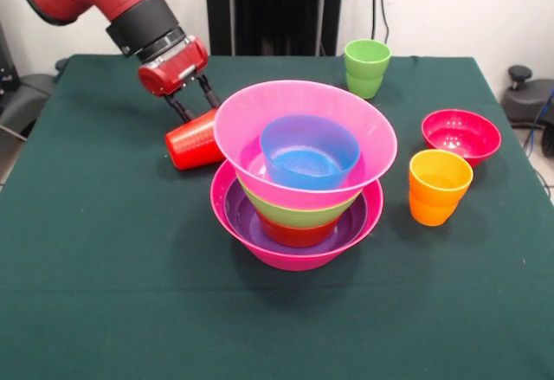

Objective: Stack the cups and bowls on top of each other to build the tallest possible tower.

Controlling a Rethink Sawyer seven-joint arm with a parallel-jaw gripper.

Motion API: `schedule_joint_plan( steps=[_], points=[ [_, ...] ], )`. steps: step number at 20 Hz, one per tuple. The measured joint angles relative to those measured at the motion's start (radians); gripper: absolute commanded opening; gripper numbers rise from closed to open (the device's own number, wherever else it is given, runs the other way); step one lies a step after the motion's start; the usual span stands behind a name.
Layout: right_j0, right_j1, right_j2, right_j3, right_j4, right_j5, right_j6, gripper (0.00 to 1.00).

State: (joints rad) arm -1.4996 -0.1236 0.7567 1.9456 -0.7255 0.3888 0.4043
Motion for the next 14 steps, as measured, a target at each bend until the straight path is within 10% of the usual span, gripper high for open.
schedule_joint_plan(
  steps=[14],
  points=[
    [0.005, -0.005, 0.000, 0.000, 0.001, -0.034, 0.000, 1.00]
  ],
)
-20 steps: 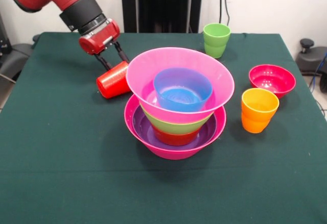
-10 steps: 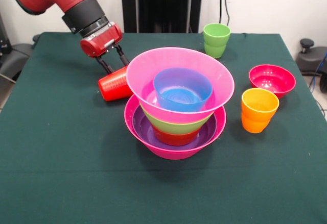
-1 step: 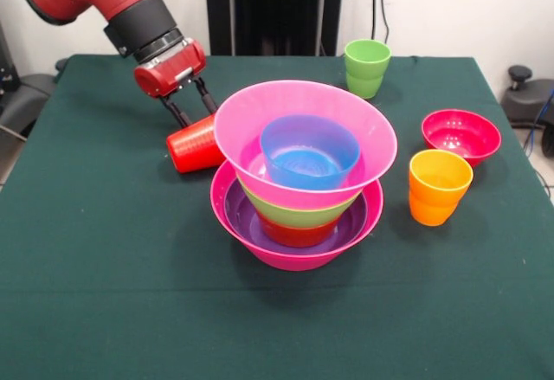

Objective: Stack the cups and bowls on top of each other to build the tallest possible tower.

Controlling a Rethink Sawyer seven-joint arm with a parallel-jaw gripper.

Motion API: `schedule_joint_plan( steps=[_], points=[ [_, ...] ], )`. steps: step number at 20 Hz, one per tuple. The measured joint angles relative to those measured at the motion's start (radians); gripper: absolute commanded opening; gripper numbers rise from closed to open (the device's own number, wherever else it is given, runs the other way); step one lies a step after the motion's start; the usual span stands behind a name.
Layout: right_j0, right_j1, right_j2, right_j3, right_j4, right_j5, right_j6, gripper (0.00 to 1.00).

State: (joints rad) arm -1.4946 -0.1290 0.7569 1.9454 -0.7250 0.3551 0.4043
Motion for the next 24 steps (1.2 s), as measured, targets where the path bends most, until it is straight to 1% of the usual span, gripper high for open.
schedule_joint_plan(
  steps=[6, 12, 15, 24],
  points=[
    [0.017, -0.010, 0.000, 0.000, 0.001, -0.005, 0.000, 1.00],
    [0.030, -0.020, 0.002, -0.001, 0.003, -0.042, 0.000, 1.00],
    [0.045, -0.020, 0.005, -0.012, 0.008, -0.074, 0.000, 1.00],
    [0.081, -0.020, 0.039, -0.063, 0.026, -0.080, 0.000, 1.00]
  ],
)
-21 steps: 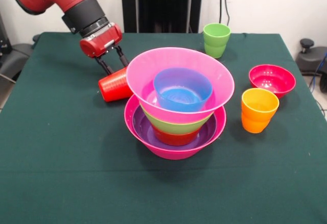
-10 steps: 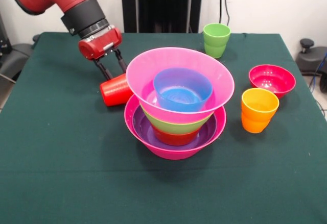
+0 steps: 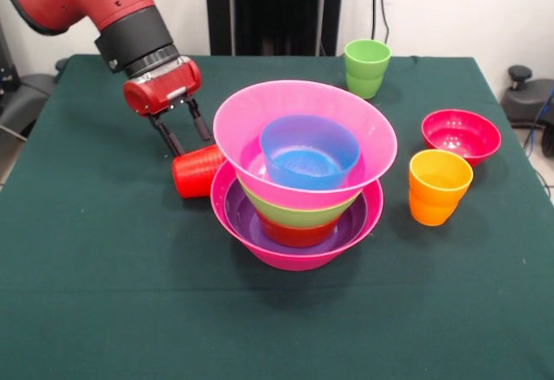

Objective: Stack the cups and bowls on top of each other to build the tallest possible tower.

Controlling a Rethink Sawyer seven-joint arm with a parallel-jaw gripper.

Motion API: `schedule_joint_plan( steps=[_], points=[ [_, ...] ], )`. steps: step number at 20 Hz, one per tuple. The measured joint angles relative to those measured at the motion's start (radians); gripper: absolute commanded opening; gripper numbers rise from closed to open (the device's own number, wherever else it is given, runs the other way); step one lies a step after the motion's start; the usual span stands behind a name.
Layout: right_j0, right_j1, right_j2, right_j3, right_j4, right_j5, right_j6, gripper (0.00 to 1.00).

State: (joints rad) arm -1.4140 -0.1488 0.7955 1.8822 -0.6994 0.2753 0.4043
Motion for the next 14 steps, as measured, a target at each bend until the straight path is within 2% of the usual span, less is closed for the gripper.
schedule_joint_plan(
  steps=[14],
  points=[
    [0.046, 0.000, 0.112, -0.066, 0.076, 0.000, 0.000, 1.00]
  ],
)
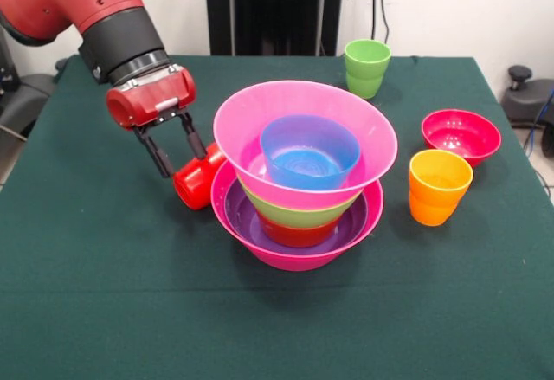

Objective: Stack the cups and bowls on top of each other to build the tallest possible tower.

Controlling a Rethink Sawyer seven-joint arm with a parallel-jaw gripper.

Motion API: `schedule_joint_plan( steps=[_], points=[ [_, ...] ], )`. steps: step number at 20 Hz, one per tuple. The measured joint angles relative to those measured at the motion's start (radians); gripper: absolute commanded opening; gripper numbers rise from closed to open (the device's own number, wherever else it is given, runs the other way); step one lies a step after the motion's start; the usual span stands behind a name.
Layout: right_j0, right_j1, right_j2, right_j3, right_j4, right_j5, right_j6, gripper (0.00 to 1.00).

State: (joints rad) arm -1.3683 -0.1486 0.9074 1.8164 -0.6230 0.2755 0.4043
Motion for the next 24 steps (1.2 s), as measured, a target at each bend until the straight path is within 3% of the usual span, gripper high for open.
schedule_joint_plan(
  steps=[12, 24],
  points=[
    [0.047, -0.030, 0.046, 0.001, 0.057, 0.000, 0.000, 1.00],
    [0.057, -0.183, -0.008, 0.028, 0.081, 0.000, 0.000, 1.00]
  ],
)
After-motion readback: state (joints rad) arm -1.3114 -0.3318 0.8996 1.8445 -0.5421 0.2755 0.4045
